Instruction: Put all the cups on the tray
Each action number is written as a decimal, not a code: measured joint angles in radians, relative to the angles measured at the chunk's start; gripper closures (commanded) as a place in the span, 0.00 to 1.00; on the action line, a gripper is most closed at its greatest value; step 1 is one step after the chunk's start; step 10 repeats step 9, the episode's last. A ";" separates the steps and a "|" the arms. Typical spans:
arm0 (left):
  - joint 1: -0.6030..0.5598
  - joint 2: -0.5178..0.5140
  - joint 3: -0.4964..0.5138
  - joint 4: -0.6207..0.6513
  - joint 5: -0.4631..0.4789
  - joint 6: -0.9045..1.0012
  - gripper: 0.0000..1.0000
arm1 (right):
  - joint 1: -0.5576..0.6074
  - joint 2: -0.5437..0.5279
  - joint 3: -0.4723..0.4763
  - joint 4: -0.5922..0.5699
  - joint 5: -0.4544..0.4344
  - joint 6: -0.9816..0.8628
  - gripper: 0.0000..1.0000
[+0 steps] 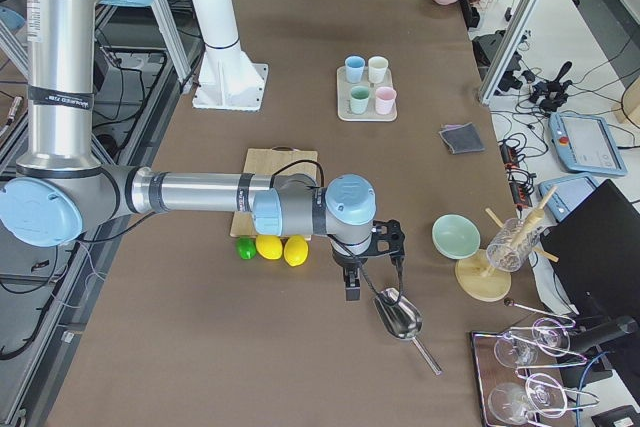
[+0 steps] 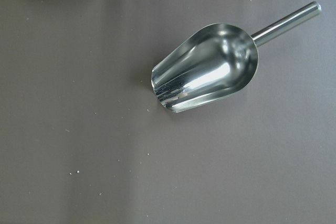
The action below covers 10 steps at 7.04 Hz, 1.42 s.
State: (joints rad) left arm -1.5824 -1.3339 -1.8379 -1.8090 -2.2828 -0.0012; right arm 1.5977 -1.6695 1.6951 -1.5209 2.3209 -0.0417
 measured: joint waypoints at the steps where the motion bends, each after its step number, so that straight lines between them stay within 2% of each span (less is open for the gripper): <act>1: 0.000 -0.005 0.008 0.000 -0.002 -0.013 0.02 | -0.005 0.003 -0.002 -0.005 0.000 0.002 0.00; 5: 0.002 -0.020 0.009 0.002 -0.003 -0.063 0.02 | -0.039 0.053 -0.006 -0.085 -0.007 0.002 0.00; 10: 0.004 -0.036 0.026 0.002 -0.002 -0.066 0.02 | -0.041 0.055 -0.006 -0.087 -0.009 0.002 0.00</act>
